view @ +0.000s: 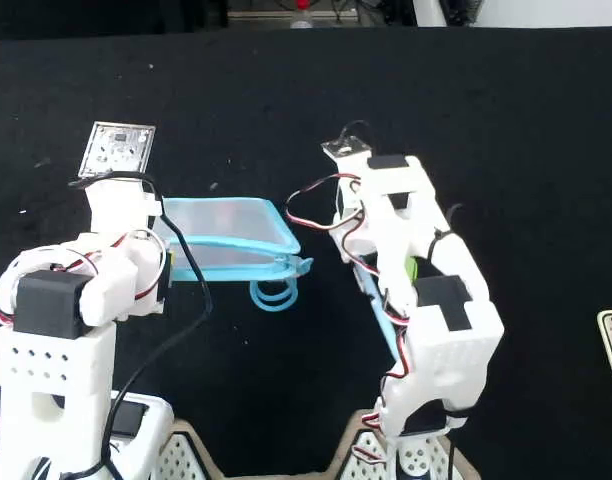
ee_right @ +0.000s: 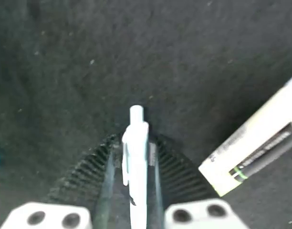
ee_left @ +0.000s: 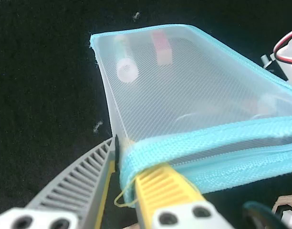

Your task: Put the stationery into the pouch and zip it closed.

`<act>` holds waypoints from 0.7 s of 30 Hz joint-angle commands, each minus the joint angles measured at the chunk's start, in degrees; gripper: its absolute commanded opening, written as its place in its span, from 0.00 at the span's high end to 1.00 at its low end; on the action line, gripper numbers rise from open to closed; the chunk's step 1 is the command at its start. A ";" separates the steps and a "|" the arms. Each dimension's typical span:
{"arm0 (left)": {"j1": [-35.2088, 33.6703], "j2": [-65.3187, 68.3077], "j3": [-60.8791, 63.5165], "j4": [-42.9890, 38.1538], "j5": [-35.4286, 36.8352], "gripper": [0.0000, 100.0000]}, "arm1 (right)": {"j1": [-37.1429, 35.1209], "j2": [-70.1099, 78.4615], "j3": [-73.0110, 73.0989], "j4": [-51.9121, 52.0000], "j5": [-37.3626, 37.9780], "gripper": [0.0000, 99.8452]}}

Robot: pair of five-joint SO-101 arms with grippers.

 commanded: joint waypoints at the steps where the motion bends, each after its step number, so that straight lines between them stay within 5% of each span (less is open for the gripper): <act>1: 0.75 -0.97 -0.84 0.09 -0.62 0.97 | -0.70 -6.55 -1.80 4.13 0.70 0.99; 14: 0.75 -0.97 -0.84 0.09 -0.62 0.97 | -1.23 -49.89 4.97 12.57 0.09 0.99; 21: 0.75 -0.97 -0.84 0.00 -0.62 0.97 | -12.31 -78.02 5.23 12.31 -6.24 0.99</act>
